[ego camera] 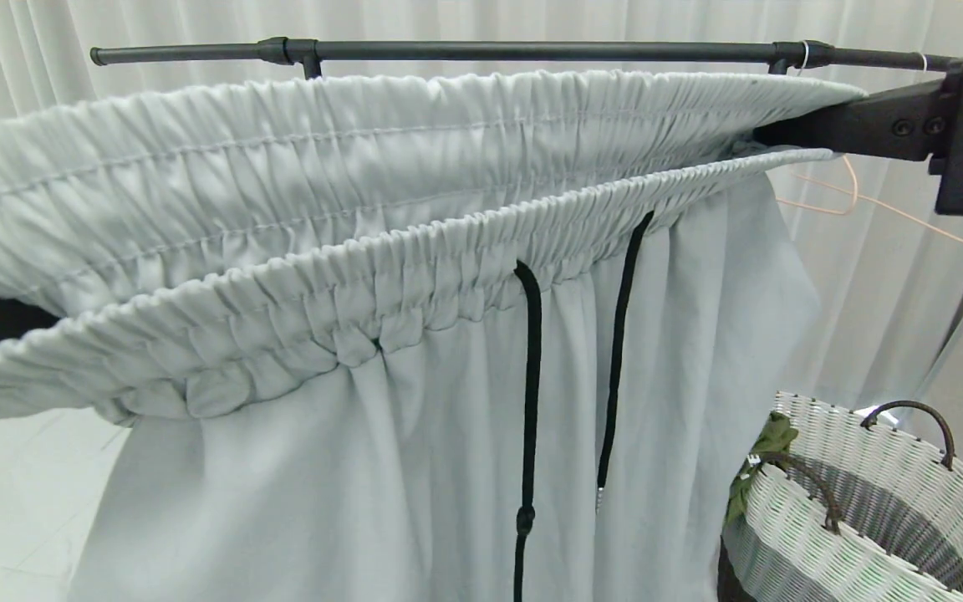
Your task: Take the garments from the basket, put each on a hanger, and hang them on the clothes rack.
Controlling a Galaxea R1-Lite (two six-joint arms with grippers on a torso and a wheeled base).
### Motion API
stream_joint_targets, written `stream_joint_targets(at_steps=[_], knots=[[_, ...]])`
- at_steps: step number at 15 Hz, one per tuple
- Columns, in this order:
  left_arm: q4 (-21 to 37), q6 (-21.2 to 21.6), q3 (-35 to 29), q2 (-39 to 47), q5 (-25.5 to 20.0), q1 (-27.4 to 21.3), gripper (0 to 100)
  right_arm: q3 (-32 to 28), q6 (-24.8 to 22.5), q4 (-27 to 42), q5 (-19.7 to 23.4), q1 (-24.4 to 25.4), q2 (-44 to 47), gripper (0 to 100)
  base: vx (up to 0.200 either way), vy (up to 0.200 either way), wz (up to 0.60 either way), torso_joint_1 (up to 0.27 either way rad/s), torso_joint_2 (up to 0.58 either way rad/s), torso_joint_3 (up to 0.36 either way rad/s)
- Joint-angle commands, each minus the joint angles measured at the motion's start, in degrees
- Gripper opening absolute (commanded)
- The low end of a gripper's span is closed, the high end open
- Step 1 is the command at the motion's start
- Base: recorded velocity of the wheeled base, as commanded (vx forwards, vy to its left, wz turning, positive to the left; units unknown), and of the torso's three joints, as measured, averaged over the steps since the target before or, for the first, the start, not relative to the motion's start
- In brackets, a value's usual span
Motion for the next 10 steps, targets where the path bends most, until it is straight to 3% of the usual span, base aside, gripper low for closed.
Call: stream_joint_targets(at_steps=[1,4,7,9,10], knots=[[0.0,0.1,-0.4,-0.9,-0.1,-1.2,0,-0.3,0.0,0.6,-0.4,0.1,0.4,0,0.0,0.0,0.0,0.0,0.0,0.0],[-0.2,1.2,-1.3,0.5,0.1,-0.3,0,-1.9,0.0,4.2,-2.9,-1.2,-0.8,0,0.0,0.0,0.0,0.0,0.0,0.0],[-4.1,8.5,-9.7,8.6,0.2,11.7,0,-11.3,0.0,13.4,-3.1,-4.8,-0.9,0,0.0,0.0,0.0,0.0,0.0,0.0],[-7.0,11.5,-12.3,12.2,0.1,15.0,0,-15.6,0.0,19.4,-3.1,-5.5,-1.6,0,0.0,0.0,0.0,0.0,0.0,0.0],[-7.0,11.6,-11.4,12.8,0.1,15.7,0,-15.0,0.1,21.6,-3.4,-5.5,-2.9,0,0.0,0.0,0.0,0.0,0.0,0.0]])
